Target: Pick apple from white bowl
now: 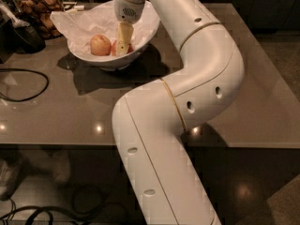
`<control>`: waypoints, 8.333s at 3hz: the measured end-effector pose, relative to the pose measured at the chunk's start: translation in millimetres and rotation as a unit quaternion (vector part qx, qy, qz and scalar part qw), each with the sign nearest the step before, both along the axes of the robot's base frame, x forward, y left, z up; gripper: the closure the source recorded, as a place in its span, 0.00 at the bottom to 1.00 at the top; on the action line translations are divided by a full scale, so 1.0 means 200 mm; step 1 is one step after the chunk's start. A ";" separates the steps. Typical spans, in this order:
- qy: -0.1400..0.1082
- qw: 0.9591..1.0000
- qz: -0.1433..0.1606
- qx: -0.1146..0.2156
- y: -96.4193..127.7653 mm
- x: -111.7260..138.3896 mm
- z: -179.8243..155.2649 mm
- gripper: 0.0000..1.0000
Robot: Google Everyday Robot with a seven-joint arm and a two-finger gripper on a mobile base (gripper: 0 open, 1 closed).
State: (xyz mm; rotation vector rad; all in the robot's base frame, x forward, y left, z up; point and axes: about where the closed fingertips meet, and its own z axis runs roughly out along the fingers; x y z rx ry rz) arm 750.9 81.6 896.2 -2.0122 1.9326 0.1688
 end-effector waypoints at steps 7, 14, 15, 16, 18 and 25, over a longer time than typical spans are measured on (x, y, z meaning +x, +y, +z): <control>0.009 0.999 -0.001 0.038 0.14 -0.05 0.08 0.22; 0.030 0.998 -0.060 0.007 -0.03 0.04 -0.10 0.34; 0.033 0.998 -0.060 0.006 -0.03 0.04 -0.12 0.33; 0.037 0.998 -0.059 0.004 -0.02 0.04 -0.15 0.34; 0.033 0.998 -0.060 0.002 -0.01 0.05 -0.15 0.75; 0.013 0.996 -0.054 0.071 0.14 -0.10 0.26 1.00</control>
Offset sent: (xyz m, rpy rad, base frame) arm 0.0021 0.0047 0.0182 0.0886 0.0485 -0.0164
